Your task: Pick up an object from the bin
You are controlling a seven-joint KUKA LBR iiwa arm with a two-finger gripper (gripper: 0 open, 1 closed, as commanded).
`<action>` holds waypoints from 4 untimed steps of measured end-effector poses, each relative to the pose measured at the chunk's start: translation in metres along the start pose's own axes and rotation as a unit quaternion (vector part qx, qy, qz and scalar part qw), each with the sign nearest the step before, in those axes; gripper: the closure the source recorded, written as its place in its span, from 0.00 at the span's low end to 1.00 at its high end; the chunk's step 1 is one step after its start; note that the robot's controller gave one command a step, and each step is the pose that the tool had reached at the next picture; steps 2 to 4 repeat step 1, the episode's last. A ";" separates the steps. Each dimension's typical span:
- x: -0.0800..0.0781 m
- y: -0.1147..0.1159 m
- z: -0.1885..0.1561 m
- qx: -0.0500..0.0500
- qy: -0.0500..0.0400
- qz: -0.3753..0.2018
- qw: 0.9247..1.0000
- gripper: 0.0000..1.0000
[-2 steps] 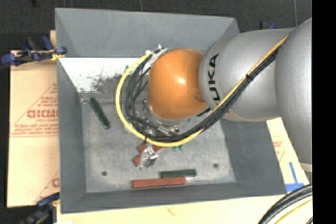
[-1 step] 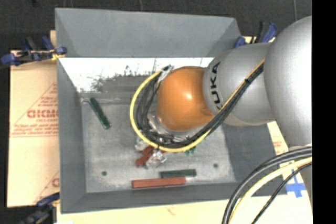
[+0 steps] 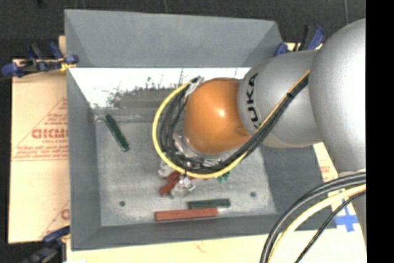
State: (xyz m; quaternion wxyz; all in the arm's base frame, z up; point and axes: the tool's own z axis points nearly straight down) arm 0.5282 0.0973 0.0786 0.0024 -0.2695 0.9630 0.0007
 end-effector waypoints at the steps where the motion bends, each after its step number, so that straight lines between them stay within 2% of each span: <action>1: -0.011 -0.022 -0.150 0.001 -0.001 0.012 1.000 1.00; 4: -0.011 -0.022 -0.150 0.001 -0.001 0.012 1.000 1.00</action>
Offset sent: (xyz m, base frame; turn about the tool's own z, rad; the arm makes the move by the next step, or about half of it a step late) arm 0.0000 0.0000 0.0000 0.0000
